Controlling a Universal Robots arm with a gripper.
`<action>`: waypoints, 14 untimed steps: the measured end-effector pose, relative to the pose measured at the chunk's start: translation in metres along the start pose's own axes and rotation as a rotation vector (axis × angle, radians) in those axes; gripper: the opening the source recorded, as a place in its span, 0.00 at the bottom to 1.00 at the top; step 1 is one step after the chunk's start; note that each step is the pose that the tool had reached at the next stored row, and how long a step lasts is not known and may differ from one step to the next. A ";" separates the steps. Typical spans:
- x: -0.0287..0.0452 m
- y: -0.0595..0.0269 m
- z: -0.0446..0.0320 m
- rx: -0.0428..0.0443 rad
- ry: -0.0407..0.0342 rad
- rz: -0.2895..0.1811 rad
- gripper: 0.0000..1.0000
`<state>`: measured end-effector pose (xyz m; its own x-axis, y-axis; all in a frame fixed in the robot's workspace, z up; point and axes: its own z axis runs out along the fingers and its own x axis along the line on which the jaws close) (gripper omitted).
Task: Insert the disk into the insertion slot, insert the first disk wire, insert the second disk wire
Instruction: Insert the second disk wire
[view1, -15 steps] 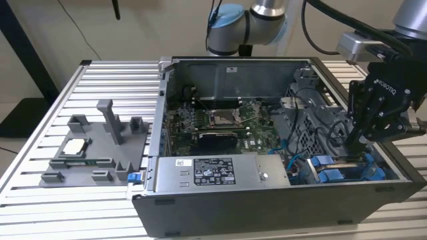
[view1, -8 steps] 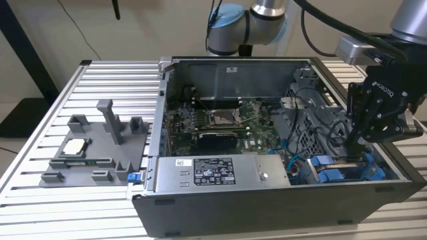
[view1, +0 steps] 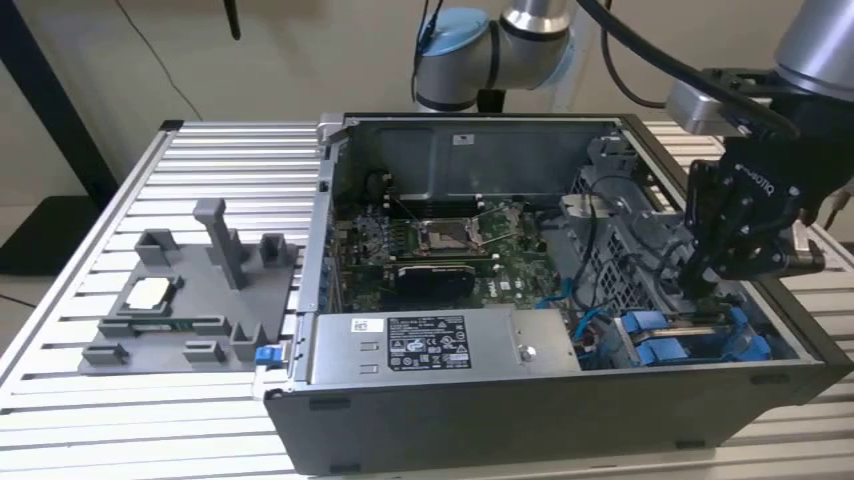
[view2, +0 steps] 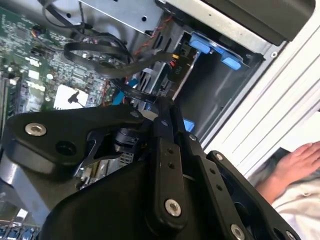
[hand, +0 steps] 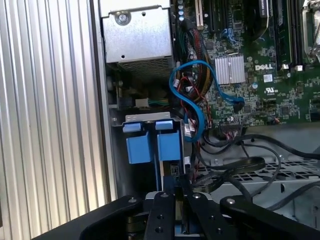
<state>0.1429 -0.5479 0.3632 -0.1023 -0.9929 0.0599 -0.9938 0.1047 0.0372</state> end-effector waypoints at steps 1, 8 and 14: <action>0.0000 0.0000 0.0001 -0.0018 -0.0182 -0.001 0.16; 0.0000 0.0000 0.0014 -0.0037 -0.0381 -0.002 0.16; -0.0004 -0.0002 0.0055 -0.0027 -0.0827 -0.004 0.16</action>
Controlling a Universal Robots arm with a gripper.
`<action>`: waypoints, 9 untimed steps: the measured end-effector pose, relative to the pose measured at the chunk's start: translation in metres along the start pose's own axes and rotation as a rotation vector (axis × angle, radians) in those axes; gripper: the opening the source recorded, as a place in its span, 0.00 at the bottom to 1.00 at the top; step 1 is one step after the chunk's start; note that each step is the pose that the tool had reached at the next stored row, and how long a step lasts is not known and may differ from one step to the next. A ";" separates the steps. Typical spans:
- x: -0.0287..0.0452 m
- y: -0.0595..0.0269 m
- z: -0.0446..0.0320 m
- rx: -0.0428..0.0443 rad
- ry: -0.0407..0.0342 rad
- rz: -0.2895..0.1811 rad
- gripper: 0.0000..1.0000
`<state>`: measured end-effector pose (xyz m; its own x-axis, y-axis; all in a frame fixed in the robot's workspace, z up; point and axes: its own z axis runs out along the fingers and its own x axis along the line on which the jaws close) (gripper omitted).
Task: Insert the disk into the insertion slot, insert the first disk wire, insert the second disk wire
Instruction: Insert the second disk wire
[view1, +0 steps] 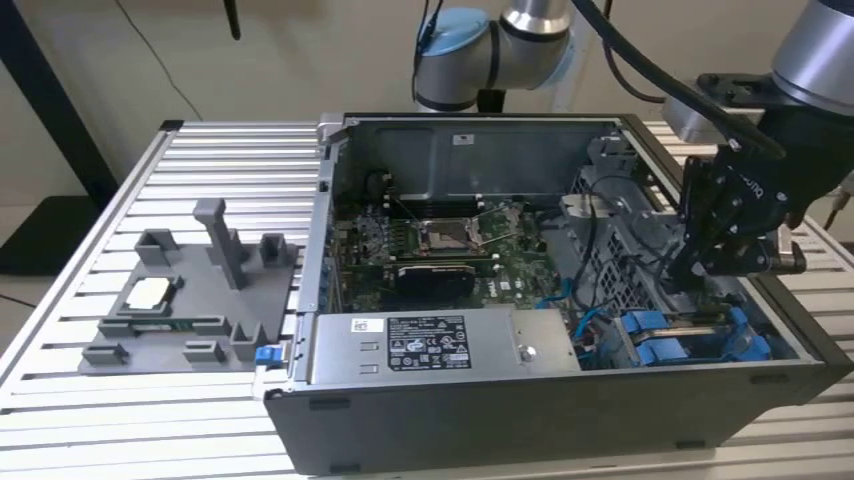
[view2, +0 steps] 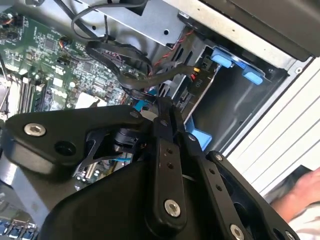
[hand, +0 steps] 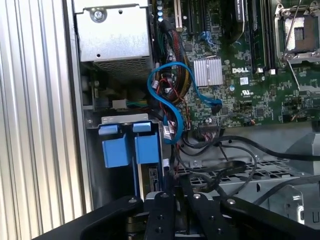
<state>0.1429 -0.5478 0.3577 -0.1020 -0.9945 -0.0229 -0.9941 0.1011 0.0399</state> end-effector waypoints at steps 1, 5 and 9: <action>0.0006 -0.0001 0.0003 0.0000 -0.0001 0.000 0.16; 0.0072 0.0002 0.0002 0.0001 0.0000 0.000 0.16; 0.0097 0.0050 0.0016 0.0059 0.0044 0.000 0.16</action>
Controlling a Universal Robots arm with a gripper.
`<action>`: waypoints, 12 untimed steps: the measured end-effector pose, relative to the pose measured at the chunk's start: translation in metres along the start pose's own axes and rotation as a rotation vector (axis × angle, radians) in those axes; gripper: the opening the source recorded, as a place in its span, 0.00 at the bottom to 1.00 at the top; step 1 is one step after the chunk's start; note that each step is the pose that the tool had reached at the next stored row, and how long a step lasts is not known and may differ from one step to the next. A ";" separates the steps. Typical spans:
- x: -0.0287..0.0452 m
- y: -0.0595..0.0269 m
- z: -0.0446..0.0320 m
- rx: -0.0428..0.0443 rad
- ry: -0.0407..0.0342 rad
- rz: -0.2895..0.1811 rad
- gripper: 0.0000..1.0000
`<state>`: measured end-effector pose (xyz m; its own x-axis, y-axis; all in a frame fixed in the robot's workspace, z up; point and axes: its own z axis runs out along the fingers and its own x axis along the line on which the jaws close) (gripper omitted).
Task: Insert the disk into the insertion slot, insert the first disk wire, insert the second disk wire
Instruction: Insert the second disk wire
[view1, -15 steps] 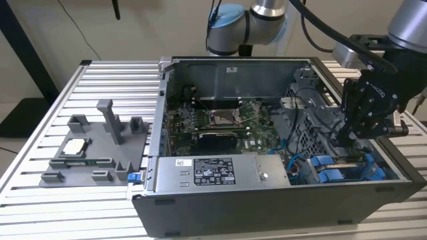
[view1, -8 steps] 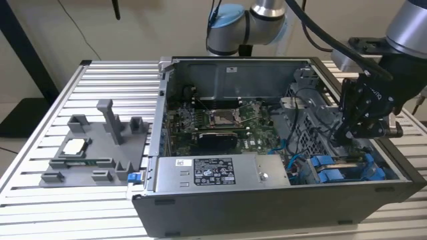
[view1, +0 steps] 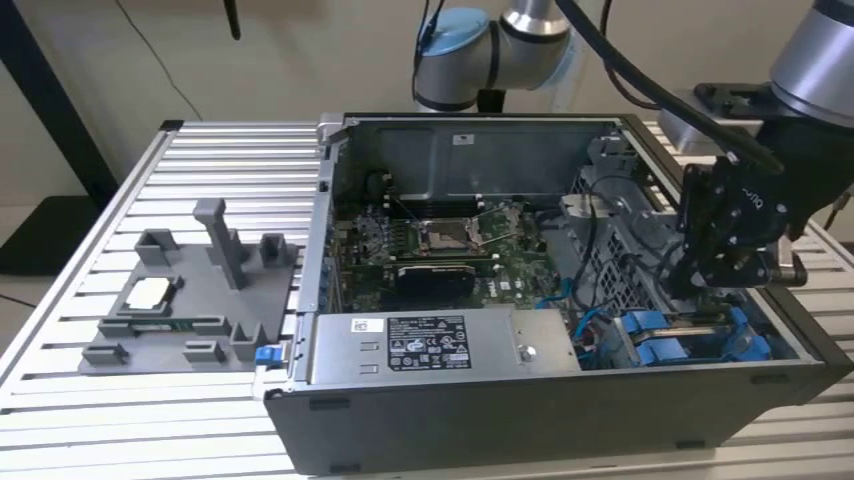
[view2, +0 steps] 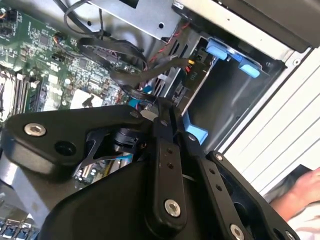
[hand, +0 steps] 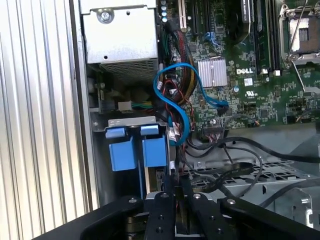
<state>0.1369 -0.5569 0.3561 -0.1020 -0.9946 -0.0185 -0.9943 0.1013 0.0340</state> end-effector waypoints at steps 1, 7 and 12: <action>0.0012 0.0007 0.0000 0.0008 0.0011 0.000 0.16; 0.0100 0.0018 0.0005 0.0042 0.0068 0.000 0.16; 0.0104 0.0017 0.0025 0.0426 0.0051 -0.006 0.16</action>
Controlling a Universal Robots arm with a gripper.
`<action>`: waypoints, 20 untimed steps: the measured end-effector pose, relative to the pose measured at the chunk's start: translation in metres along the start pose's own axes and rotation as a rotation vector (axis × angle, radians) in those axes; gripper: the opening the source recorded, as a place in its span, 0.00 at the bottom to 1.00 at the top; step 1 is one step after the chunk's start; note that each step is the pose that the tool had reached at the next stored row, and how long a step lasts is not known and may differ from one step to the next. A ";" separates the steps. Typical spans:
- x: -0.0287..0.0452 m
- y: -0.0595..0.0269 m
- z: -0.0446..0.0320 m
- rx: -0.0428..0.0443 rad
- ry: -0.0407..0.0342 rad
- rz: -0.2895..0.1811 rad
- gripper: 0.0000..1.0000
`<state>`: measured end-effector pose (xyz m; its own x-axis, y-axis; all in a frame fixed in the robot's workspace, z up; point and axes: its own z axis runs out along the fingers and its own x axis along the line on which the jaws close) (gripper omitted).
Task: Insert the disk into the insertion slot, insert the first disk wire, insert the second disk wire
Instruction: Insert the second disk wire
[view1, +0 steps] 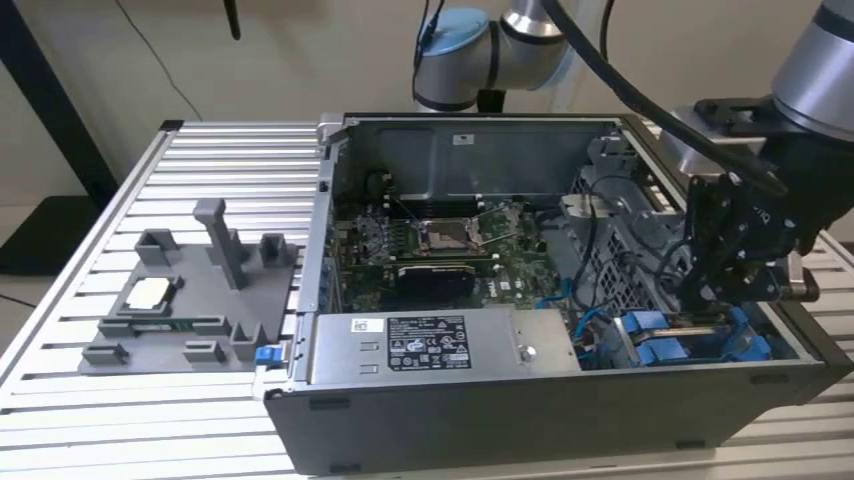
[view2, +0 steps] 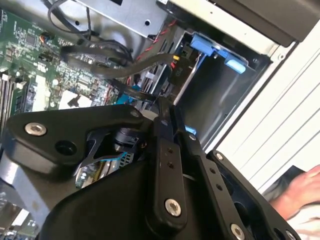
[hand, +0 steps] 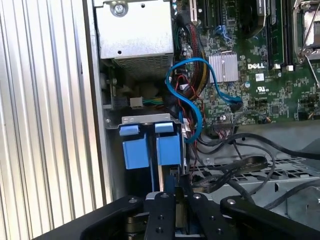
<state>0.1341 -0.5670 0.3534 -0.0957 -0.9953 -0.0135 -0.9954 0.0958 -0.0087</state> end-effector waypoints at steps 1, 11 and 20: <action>0.0000 0.0000 0.0008 0.0049 0.0002 0.000 0.16; -0.0046 0.0005 0.0082 0.0327 0.0013 -0.004 0.16; -0.0056 0.0006 0.0105 0.0369 0.0164 -0.004 0.16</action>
<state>0.1341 -0.5613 0.3430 -0.0918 -0.9958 0.0030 -0.9948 0.0916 -0.0455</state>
